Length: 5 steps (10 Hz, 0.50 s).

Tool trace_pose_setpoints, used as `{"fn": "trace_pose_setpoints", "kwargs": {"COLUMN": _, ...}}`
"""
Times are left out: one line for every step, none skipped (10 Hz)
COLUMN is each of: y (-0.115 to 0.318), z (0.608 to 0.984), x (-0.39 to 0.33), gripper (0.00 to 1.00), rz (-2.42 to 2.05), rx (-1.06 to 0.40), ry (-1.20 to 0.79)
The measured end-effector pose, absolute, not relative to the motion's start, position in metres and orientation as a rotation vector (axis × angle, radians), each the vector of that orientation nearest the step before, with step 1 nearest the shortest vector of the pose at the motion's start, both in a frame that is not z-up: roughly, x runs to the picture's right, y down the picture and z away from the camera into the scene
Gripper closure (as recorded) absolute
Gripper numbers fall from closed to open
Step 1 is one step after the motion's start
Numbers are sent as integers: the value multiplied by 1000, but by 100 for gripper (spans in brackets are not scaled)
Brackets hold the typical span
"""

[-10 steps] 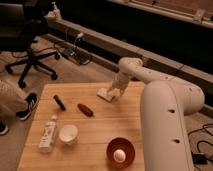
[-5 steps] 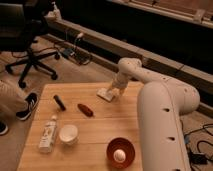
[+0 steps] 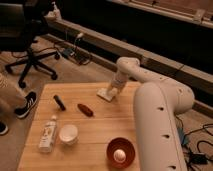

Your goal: Wipe the white sponge on the table

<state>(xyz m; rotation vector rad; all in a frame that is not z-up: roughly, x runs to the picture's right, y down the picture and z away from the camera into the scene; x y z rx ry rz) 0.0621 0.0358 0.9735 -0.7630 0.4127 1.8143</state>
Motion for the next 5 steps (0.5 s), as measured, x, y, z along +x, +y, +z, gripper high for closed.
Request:
{"fn": "trace_pose_setpoints", "kwargs": {"y": 38, "z": 975, "x": 63, "gripper": 79, "rz": 1822, "rx": -771, "ry": 417}}
{"fn": "trace_pose_setpoints", "kwargs": {"y": 39, "z": 976, "x": 64, "gripper": 87, "rz": 1827, "rx": -775, "ry": 419}}
{"fn": "trace_pose_setpoints", "kwargs": {"y": 40, "z": 977, "x": 65, "gripper": 95, "rz": 1831, "rx": -778, "ry": 420}}
{"fn": "trace_pose_setpoints", "kwargs": {"y": 42, "z": 977, "x": 65, "gripper": 99, "rz": 1832, "rx": -782, "ry": 424}}
{"fn": "trace_pose_setpoints", "kwargs": {"y": 44, "z": 979, "x": 63, "gripper": 100, "rz": 1828, "rx": -785, "ry": 431}}
